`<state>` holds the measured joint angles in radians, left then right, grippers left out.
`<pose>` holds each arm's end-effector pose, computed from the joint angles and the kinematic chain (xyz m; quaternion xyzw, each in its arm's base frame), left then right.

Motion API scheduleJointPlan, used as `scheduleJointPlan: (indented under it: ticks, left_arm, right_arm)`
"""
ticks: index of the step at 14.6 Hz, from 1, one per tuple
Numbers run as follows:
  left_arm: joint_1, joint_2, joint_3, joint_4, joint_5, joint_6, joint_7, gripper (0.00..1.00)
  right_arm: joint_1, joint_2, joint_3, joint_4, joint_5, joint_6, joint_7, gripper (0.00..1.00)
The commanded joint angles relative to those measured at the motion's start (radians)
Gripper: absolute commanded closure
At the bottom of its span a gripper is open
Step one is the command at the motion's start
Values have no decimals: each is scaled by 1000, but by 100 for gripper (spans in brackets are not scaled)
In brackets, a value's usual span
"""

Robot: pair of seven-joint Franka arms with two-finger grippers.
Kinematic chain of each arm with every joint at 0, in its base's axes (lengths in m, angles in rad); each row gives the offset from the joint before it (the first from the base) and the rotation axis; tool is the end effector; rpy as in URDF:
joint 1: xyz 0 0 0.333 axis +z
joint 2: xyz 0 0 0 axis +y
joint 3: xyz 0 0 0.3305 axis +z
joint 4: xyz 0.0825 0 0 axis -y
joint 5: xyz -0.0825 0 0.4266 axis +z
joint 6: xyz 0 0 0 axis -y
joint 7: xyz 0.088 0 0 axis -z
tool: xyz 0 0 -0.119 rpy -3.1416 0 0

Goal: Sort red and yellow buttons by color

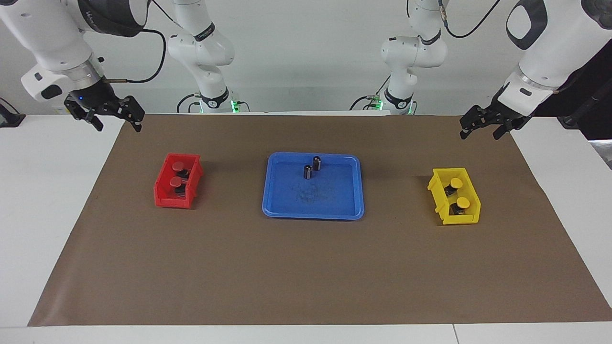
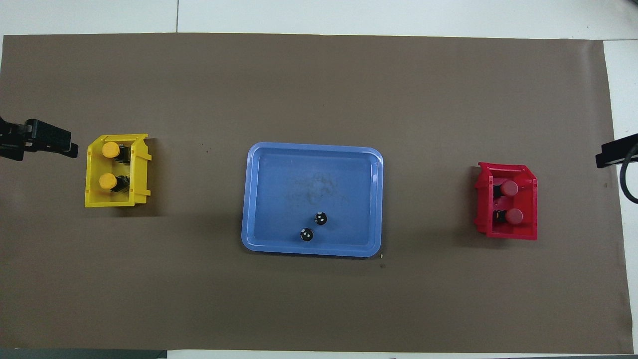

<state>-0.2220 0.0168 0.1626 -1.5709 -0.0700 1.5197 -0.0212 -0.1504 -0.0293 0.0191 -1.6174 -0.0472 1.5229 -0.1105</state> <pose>0.5940 -0.0447 0.6130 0.9987 -0.0196 -0.0352 0.0322 0.5751 -0.0816 0.6165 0.9991 -0.0108 -0.0352 0.0198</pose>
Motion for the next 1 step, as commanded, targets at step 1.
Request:
scheduleJointPlan:
  ticks: [1]
  left_arm:
    - [-5, 14, 11, 26, -21, -10, -28, 0]
  right_arm:
    - [-8, -15, 5, -1, 3, -46, 11, 0]
